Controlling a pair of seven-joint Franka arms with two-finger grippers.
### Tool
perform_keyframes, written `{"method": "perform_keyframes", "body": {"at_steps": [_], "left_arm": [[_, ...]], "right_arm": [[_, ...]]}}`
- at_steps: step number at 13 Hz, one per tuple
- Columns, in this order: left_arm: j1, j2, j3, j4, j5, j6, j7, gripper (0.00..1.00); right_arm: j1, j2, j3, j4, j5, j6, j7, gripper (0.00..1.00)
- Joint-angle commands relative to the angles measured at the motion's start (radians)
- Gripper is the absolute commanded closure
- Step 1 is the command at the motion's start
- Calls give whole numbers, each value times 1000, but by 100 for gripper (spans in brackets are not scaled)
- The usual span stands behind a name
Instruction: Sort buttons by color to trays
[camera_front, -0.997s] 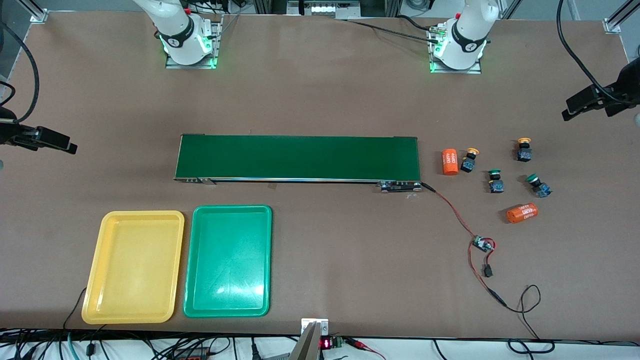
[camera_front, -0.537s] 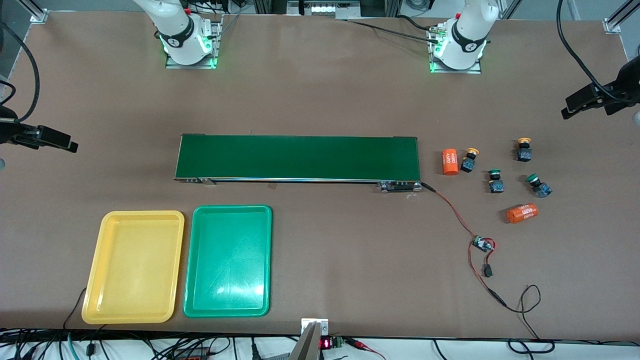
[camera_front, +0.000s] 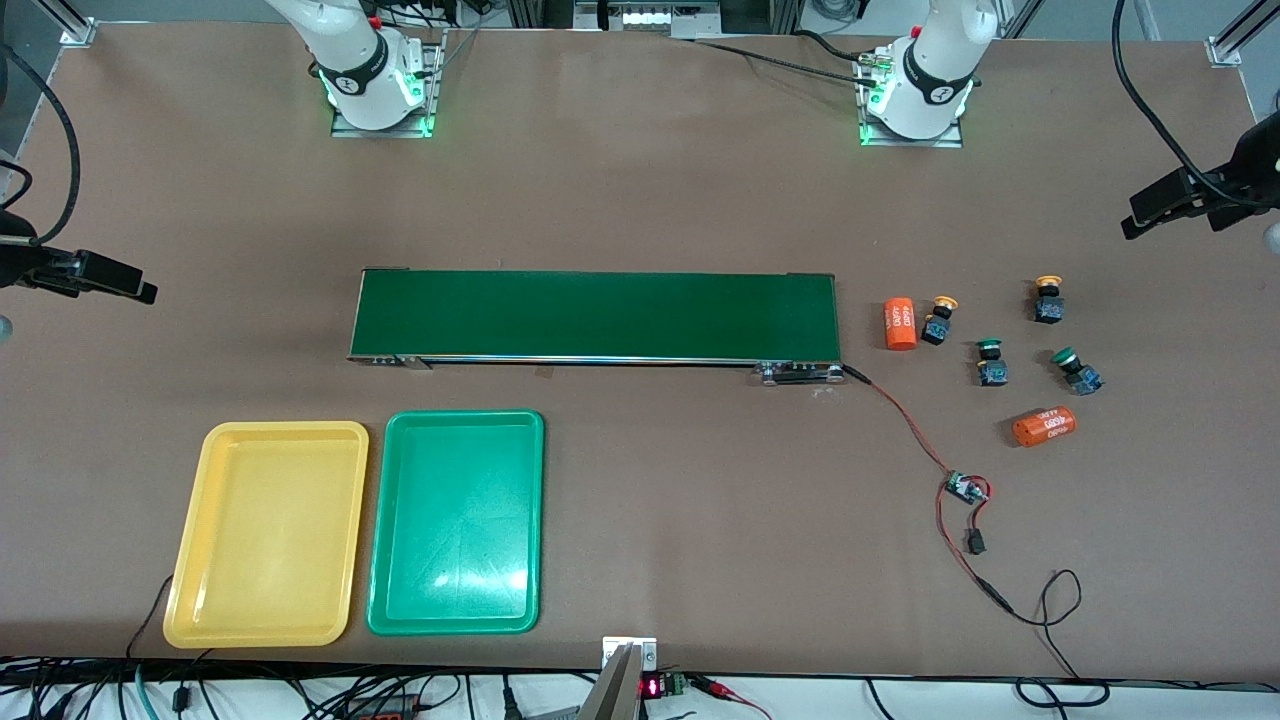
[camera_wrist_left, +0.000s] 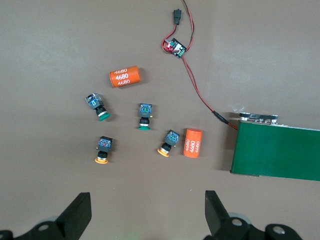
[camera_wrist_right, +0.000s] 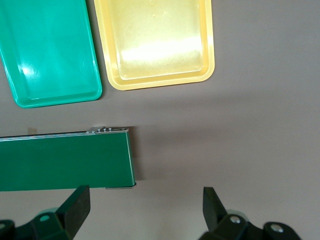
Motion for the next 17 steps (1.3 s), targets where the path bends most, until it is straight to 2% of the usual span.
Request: {"method": "perform_keyframes", "body": {"at_steps": [1, 4, 9, 11, 13, 17], "left_arm": [[-11, 56, -3, 43, 6, 3, 0, 0], [3, 134, 0, 54, -2, 3, 13, 0], [-13, 350, 0, 98, 0, 8, 12, 0], [-10, 471, -2, 228, 5, 22, 26, 0], [-14, 577, -2, 311, 1, 43, 149, 0], [44, 669, 0, 328, -3, 166, 585, 0]], "right_arm": [[-7, 2, 4, 13, -5, -17, -21, 0], [-6, 2, 4, 13, -5, -17, -19, 0], [-6, 2, 4, 13, -4, -17, -19, 0], [-9, 5, 4, 13, 7, -14, -21, 0], [-9, 3, 4, 13, -1, -19, -21, 0], [-9, 3, 4, 13, 4, -14, -16, 0]]}}
